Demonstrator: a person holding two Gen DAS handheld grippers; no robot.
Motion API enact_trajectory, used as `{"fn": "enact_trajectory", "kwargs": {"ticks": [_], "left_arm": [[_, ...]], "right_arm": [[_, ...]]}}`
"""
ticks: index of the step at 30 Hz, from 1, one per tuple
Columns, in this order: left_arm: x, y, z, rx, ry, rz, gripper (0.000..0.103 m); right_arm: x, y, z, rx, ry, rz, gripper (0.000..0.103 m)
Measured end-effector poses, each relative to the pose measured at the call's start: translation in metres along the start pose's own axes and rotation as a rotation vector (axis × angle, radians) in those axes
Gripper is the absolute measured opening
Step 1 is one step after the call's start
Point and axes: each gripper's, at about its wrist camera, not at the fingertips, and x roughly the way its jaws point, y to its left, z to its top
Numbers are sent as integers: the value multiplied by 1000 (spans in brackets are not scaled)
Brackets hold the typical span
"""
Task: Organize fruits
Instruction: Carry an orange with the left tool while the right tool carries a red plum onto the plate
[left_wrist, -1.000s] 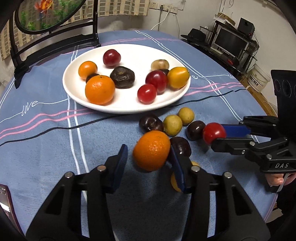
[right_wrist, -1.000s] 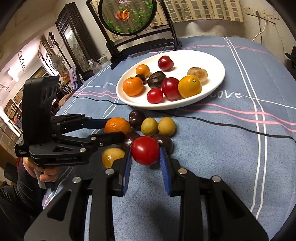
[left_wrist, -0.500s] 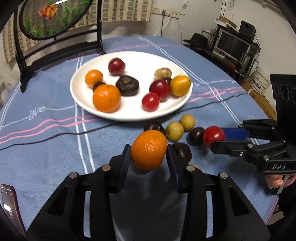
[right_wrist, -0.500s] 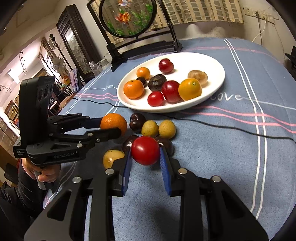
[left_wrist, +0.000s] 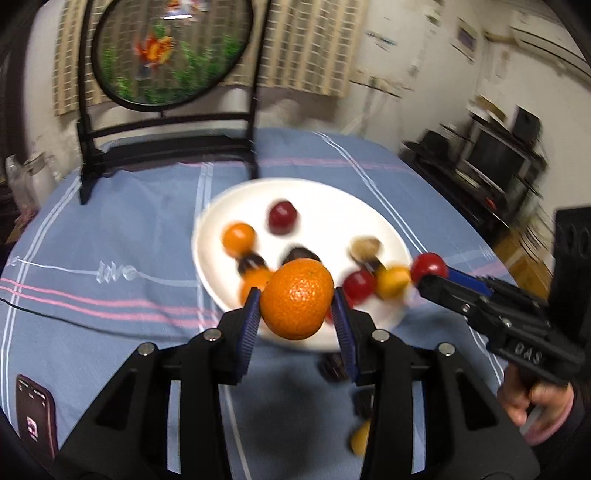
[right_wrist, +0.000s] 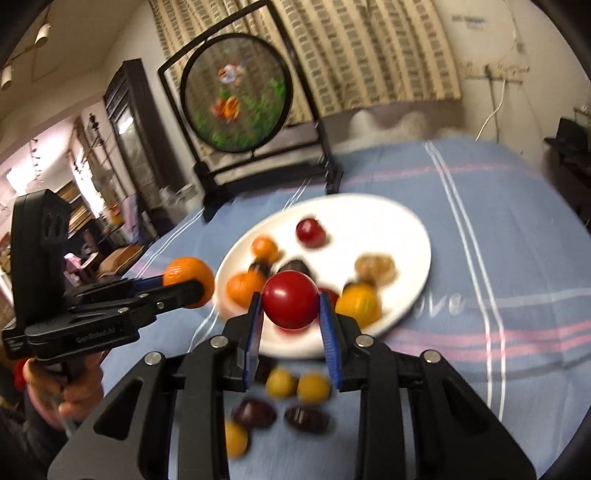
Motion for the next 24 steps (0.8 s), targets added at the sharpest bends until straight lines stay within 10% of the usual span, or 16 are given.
{"fn": "enact_trajectory", "kwargs": {"ticks": [12,15,24], "left_arm": [[56,0,28,-21,30,99,41],[49,3,27,-32,0,108,75],[2,10,2,-42,-68,114,92]], "right_arm": [[61,-19,23,16,47,-68,32],[61,-24,21,38,60,-73,34],[20,-15,11,7,41,-39,53]]}}
